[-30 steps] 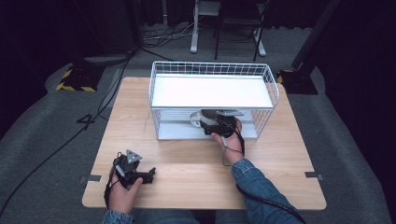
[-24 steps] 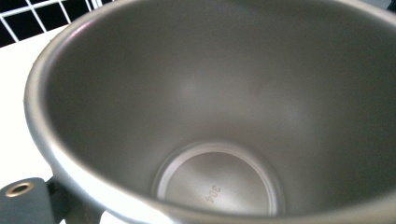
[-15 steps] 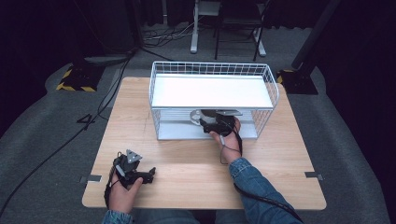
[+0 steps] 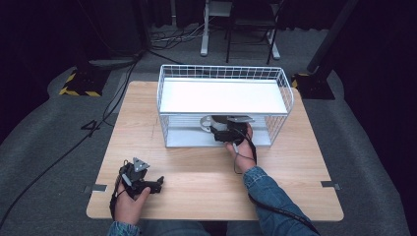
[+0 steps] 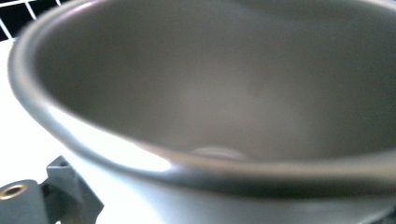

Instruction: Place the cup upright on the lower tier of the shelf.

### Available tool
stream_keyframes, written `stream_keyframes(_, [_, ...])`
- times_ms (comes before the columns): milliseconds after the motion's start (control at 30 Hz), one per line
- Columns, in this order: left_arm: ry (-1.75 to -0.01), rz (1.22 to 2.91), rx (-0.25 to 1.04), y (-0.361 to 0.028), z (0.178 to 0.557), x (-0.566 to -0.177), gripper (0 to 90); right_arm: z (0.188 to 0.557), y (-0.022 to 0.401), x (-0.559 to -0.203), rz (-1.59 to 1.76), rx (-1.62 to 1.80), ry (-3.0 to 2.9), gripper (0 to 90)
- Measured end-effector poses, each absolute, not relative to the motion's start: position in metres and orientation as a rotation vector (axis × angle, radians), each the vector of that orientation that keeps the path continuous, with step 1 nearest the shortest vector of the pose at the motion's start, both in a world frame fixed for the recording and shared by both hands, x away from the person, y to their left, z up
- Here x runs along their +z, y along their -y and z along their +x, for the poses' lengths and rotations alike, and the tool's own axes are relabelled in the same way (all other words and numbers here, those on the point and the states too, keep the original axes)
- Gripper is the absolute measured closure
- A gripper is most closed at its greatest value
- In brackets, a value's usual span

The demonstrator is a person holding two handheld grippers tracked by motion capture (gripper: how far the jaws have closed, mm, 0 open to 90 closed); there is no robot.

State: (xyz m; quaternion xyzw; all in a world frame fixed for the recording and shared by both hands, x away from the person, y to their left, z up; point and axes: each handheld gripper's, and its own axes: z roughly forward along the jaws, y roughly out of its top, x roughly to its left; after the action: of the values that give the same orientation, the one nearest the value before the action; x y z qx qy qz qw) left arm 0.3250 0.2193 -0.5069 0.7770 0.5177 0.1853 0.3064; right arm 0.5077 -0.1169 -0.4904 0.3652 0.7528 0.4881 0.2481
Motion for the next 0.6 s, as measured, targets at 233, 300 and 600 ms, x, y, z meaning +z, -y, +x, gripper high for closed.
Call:
stream_keyframes(233, [-1.37,2.056,0.49,-0.219,0.325,-0.507,0.1,0.505,0.12,-0.488,0.946,1.338,-2.037,4.7])
stream_keyframes(300, [-1.371,2.056,0.49,-0.219,0.325,-0.507,0.1,0.504,0.122,-0.488,0.945,1.339,-2.041,4.7])
stream_keyframes(600, [-1.37,2.056,0.489,-0.219,0.324,-0.507,0.1,0.497,0.129,-0.491,0.939,1.384,-2.023,3.2])
